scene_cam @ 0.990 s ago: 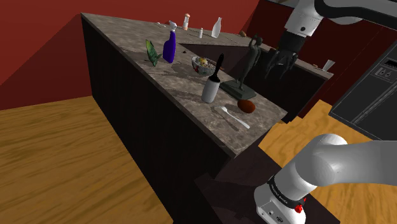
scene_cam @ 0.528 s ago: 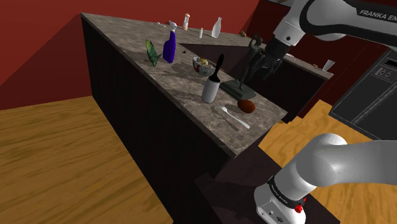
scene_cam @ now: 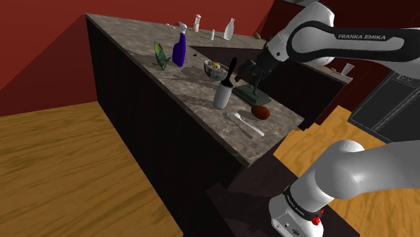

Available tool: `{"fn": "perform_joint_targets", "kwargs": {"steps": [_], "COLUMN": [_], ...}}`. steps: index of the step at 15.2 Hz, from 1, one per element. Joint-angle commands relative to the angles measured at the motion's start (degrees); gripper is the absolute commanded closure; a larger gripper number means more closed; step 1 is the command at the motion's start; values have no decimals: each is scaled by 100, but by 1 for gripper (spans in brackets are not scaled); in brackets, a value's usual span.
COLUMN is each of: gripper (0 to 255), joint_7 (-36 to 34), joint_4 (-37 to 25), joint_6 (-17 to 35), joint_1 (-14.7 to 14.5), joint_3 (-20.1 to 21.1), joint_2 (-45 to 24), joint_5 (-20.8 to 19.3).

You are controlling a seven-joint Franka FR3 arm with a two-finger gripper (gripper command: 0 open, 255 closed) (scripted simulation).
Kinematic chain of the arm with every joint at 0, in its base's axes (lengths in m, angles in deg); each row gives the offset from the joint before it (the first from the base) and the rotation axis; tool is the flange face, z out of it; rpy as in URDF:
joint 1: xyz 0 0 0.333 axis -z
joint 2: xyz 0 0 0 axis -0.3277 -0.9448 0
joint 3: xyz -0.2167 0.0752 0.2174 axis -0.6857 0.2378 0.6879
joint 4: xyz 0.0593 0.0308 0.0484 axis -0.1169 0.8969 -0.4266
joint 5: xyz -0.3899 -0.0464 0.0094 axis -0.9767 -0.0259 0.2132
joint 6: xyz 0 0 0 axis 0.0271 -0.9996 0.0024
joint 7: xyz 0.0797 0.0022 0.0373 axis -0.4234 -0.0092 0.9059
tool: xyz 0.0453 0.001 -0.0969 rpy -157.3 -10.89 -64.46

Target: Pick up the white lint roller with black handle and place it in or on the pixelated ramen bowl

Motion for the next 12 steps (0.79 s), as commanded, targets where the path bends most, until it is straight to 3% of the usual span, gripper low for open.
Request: {"fn": "perform_joint_targets", "kwargs": {"steps": [1,2,12], "gripper": [0,0,0], "joint_7": [117,190,301], "joint_4": [62,73,144], "joint_6": [778,1140,1866], "joint_1": [-142,-229,-388], "joint_3": [-56,-92,-139], "joint_2": [-293,-456,-1071], "joint_5": [176,277,439]}}
